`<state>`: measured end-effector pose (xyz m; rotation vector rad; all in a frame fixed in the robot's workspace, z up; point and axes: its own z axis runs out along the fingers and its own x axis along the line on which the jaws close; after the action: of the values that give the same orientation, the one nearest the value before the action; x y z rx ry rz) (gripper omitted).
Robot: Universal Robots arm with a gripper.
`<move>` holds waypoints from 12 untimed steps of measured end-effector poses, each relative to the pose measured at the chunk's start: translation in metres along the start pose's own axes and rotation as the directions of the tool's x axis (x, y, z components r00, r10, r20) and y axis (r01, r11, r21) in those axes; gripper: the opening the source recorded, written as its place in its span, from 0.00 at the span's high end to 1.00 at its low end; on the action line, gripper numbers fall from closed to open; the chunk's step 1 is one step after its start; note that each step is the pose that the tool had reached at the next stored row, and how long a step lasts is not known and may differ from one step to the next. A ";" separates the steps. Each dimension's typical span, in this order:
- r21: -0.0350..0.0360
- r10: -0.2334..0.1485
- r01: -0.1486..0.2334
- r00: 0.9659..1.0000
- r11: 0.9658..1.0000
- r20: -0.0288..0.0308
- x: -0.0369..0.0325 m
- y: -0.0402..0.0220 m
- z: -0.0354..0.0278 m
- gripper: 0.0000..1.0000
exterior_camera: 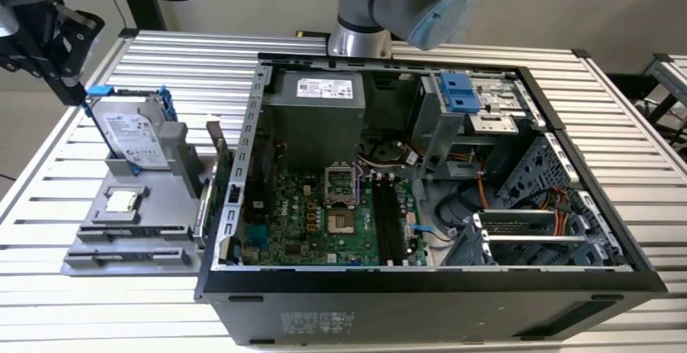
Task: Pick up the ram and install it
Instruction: 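Reach for the ram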
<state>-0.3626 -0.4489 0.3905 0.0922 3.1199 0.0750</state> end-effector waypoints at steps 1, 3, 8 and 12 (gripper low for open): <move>0.000 0.000 0.000 1.000 1.000 0.000 -0.0001 -0.0013 0.0000 1.00; 0.000 -0.001 0.001 1.000 1.000 0.000 -0.0002 -0.0037 0.0001 1.00; 0.000 -0.002 0.002 1.000 1.000 0.000 -0.0005 -0.0091 0.0002 1.00; 0.000 -0.003 0.003 1.000 1.000 0.000 -0.0007 -0.0138 0.0004 1.00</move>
<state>-0.3627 -0.4627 0.3894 0.0879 3.1200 0.0752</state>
